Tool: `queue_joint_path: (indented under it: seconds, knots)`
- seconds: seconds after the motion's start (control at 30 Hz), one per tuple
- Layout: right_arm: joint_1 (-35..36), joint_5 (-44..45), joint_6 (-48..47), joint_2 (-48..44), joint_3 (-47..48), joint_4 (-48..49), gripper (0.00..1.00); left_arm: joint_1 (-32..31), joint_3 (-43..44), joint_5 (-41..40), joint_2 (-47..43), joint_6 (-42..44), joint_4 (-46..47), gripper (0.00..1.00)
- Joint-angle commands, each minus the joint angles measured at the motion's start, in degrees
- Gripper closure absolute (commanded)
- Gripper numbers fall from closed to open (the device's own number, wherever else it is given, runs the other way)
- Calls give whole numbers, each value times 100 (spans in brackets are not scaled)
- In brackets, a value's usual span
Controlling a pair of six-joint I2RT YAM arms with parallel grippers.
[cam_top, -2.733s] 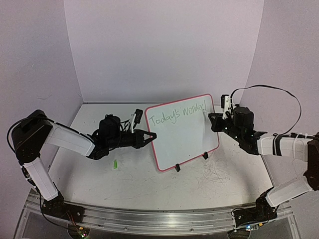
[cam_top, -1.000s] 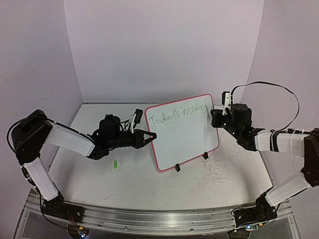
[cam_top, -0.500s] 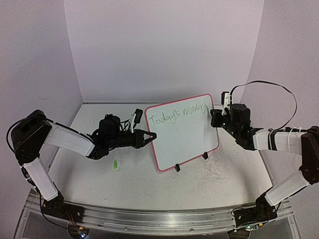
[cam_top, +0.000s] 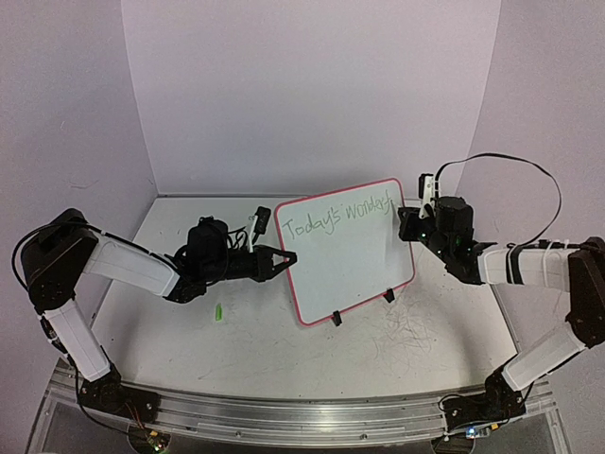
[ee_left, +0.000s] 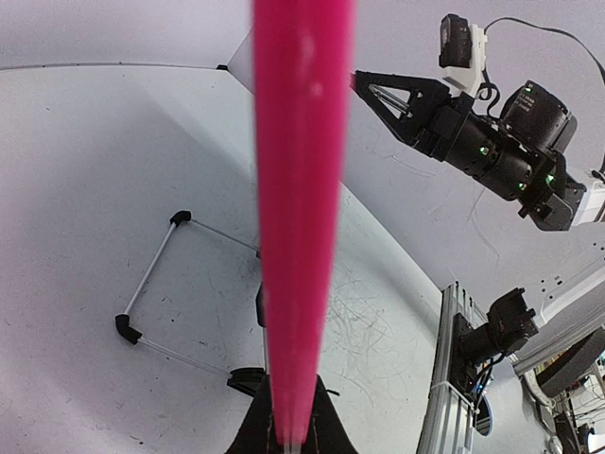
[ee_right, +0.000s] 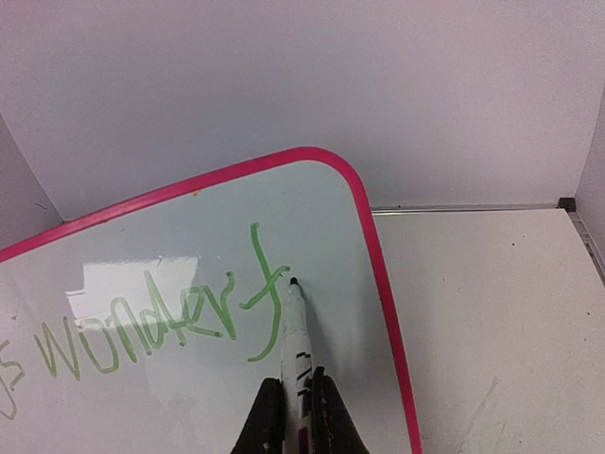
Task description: Write a sentence on the whiteboard
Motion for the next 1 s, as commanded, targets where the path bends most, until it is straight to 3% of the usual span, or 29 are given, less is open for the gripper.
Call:
queue_joint_path:
  seconds: [0.0,0.53,0.97]
  knots:
    - [-26,12,-62,92,233,130,100,9,-33,119,-262,94,21,100]
    - [-15,-41,84,-149,-205,22,100,8,-58,104,-301,90,24,100]
    - [-30,184,72,-9,14,106,100,10,-43,131,-275,76,23,100]
